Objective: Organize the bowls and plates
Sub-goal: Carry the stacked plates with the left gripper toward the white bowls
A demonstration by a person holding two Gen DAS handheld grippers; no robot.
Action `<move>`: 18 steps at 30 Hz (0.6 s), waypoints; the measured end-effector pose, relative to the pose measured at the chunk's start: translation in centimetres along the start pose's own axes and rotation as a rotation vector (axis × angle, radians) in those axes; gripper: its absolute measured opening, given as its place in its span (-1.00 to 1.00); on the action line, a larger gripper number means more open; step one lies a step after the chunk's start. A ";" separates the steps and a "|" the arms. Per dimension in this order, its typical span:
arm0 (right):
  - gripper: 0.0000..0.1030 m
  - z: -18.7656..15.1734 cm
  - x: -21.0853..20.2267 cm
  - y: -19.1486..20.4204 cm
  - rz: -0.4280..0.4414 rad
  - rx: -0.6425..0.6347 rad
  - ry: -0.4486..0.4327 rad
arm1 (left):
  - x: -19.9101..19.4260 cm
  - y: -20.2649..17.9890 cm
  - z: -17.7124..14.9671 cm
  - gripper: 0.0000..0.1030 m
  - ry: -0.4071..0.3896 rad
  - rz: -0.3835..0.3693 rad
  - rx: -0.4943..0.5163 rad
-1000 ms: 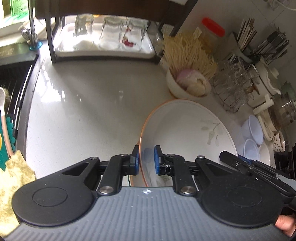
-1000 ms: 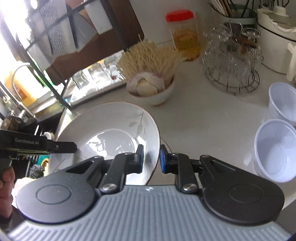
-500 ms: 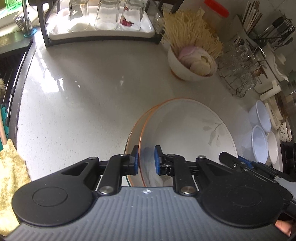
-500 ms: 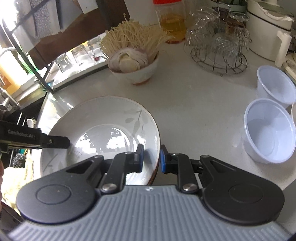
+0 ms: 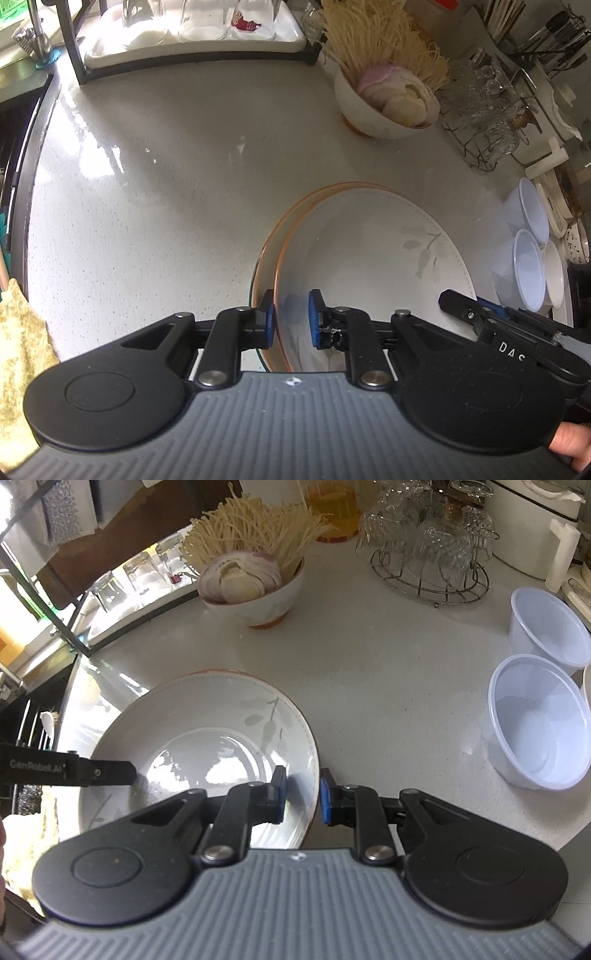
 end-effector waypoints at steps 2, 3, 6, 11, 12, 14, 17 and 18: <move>-0.58 0.0 0.0 0.0 0.003 0.004 0.000 | 0.2 -0.1 0.2 -0.63 0.001 -0.004 0.000; -0.58 0.1 0.0 0.0 0.003 0.006 0.000 | 0.2 0.0 0.2 -0.63 0.002 -0.005 -0.002; -0.55 0.3 0.2 0.0 0.006 0.010 0.006 | 0.0 0.0 0.1 -0.62 0.003 -0.006 -0.010; -0.54 0.7 0.7 0.2 0.004 0.004 0.011 | -0.2 0.7 0.2 -0.57 0.011 -0.040 -0.030; -0.54 0.7 0.8 0.3 -0.004 -0.003 0.012 | -0.4 0.8 0.3 -0.57 0.005 -0.042 -0.030; -0.55 0.8 0.9 0.4 -0.013 -0.007 0.012 | -0.8 0.9 0.2 -0.57 0.003 -0.047 -0.028; -0.55 1.0 1.0 0.4 -0.011 -0.002 0.008 | -1.2 1.2 0.2 -0.57 0.007 -0.057 -0.029; -0.55 1.0 1.1 0.4 -0.010 0.000 0.007 | -1.3 1.3 0.2 -0.57 0.011 -0.061 -0.029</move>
Point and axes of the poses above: each gripper's, at about its wrist camera, not at the fingertips, and x roughly the way its jaws point, y to its left, z to its top, the point moved 1 cm from there along x, roughly the way its jaws point, and after that the axes turned 10 degrees about y, right-handed, at the moved point
